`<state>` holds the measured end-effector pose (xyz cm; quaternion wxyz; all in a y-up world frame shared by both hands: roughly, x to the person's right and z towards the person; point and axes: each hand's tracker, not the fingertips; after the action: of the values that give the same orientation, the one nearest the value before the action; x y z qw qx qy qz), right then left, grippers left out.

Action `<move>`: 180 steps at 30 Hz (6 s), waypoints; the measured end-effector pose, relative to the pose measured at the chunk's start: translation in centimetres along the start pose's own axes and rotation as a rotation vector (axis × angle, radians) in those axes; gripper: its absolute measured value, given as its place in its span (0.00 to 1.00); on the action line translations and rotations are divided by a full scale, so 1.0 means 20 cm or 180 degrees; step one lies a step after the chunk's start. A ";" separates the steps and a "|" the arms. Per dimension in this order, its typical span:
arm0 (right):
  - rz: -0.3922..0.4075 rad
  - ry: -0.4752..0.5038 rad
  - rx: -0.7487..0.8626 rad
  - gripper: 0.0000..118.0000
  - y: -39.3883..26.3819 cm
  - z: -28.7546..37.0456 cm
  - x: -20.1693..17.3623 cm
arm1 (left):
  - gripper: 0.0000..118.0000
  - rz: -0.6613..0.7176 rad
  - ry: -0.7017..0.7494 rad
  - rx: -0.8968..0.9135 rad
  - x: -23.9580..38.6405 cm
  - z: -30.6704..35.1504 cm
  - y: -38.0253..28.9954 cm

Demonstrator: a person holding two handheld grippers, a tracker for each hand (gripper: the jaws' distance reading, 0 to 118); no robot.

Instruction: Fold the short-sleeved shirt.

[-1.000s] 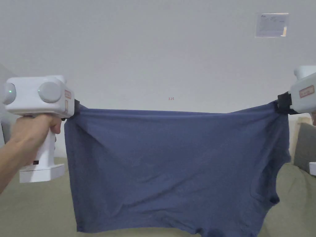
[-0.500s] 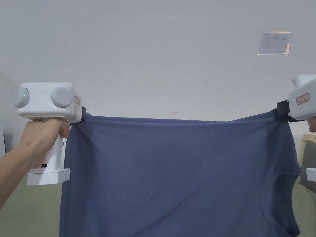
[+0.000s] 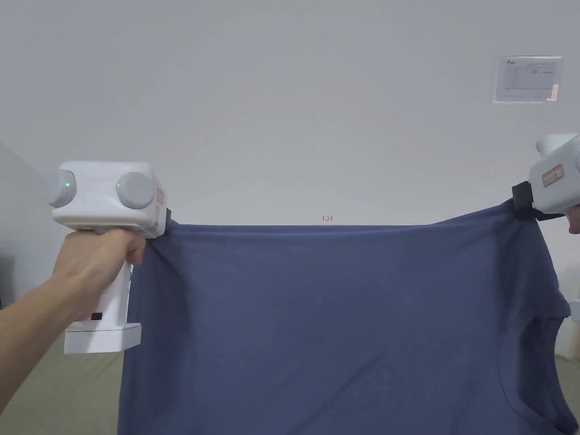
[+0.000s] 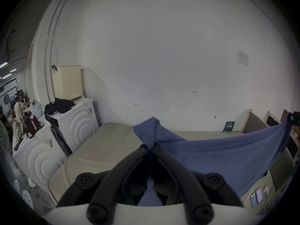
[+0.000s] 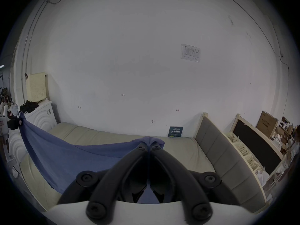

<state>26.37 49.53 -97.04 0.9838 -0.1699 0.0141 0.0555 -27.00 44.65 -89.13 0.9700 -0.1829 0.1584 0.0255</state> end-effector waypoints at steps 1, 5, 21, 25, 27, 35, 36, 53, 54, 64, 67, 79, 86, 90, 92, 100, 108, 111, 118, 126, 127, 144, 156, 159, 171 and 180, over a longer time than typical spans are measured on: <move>0.0022 -0.0017 0.0005 0.02 0.01 -0.01 -0.02 | 0.01 0.0008 0.0014 0.0002 0.02 -0.04 0.01; 0.0063 -0.0034 -0.0014 0.02 0.11 -0.22 -0.02 | 0.01 -0.0062 0.0104 -0.0005 0.10 -0.24 0.06; 0.0112 -0.0143 0.0043 0.02 0.17 -0.92 -0.14 | 0.01 -0.0087 0.0258 0.0013 0.34 -0.98 0.07; 0.0172 -0.0136 -0.0003 0.02 0.13 -1.05 -0.20 | 0.01 -0.0088 0.0349 -0.0002 0.33 -1.09 0.03; 0.0148 -0.0091 -0.0059 0.02 0.08 -1.10 -0.23 | 0.01 -0.0098 0.0390 -0.0074 0.32 -1.14 -0.02; 0.0066 0.0122 -0.0471 0.02 -0.53 -1.07 -0.22 | 0.01 -0.0116 0.0245 -0.0541 0.26 -1.19 -0.57; 0.0045 0.0192 -0.0550 0.02 -0.63 -1.02 -0.22 | 0.01 -0.0145 0.0207 -0.0591 0.25 -1.17 -0.66; 0.0103 0.0554 -0.1554 0.02 -2.24 0.17 -0.20 | 0.01 -0.0230 -0.0146 -0.1438 -0.18 -0.23 -2.00; 0.0082 0.0559 -0.1610 0.02 -2.30 0.21 -0.21 | 0.01 -0.0282 -0.0092 -0.1481 -0.19 -0.18 -2.06; -0.0268 0.0607 -0.1775 0.02 -2.63 0.63 -0.14 | 0.01 -0.0086 -0.0187 -0.1593 -0.38 0.24 -2.32; -0.0350 0.0633 -0.1792 0.02 -2.73 0.66 -0.11 | 0.01 -0.0198 -0.0229 -0.1658 -0.38 0.33 -2.37; -0.0495 0.0635 -0.1943 0.02 -2.87 0.79 -0.06 | 0.01 -0.0028 -0.0285 -0.1774 -0.45 0.48 -2.50; -0.0514 0.0605 -0.2026 0.02 -2.89 0.75 -0.06 | 0.01 0.0082 -0.0303 -0.1812 -0.48 0.47 -2.51; -0.0587 0.0600 -0.2020 0.37 -2.91 0.73 -0.08 | 0.22 0.0083 -0.0390 -0.1842 -0.48 0.47 -2.52; -0.0641 0.0601 -0.2050 0.82 -2.90 0.73 -0.07 | 0.59 0.0059 -0.0436 -0.1838 -0.48 0.49 -2.51; -0.0598 0.0457 -0.1965 0.98 -2.77 0.84 -0.01 | 1.00 -0.0087 -0.0263 -0.1919 -0.52 0.61 -2.46; -0.0840 -0.0215 -0.1585 0.00 -2.78 0.97 -0.06 | 0.03 0.0080 -0.0307 -0.1844 -0.56 0.71 -2.45; -0.0823 0.0102 -0.1702 0.00 -2.76 0.93 -0.04 | 0.03 0.0175 -0.0373 -0.1888 -0.59 0.70 -2.47; -0.0698 0.0383 -0.1711 0.00 -2.75 0.92 -0.06 | 0.99 0.0134 -0.0641 -0.1509 -0.58 0.63 -2.46; -0.0735 0.0410 -0.1842 0.00 -2.83 0.88 -0.07 | 0.99 0.0227 -0.0453 -0.1920 -0.58 0.33 -2.48; -0.0725 0.0401 -0.1855 0.00 -2.84 0.87 -0.07 | 0.96 0.0234 -0.0474 -0.1965 -0.63 0.25 -2.50; -0.0628 0.0399 -0.2020 1.00 -2.90 0.83 -0.04 | 0.08 0.0292 -0.0532 -0.1945 -0.51 0.47 -2.42; -0.0209 0.0658 -0.2119 0.15 -2.99 0.66 -0.12 | 0.08 0.0252 -0.0471 -0.1985 -0.53 0.44 -2.43; -0.0485 0.0558 -0.2054 0.06 -2.97 0.75 -0.10 | 0.08 0.0243 -0.0453 -0.1995 -0.54 0.42 -2.44; -0.0268 0.0744 -0.1823 0.06 -2.64 0.74 -0.11 | 0.08 0.0228 -0.0485 -0.1841 -0.56 0.35 -2.32; -0.0242 0.0792 -0.1700 0.06 -2.37 0.38 -0.08 | 0.08 0.0199 -0.0491 -0.1640 -0.47 0.07 -2.08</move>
<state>30.21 7.58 -74.08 0.8963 -0.4287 0.1131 -0.0009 -31.13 6.52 -70.58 0.8994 -0.4162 0.0778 0.1088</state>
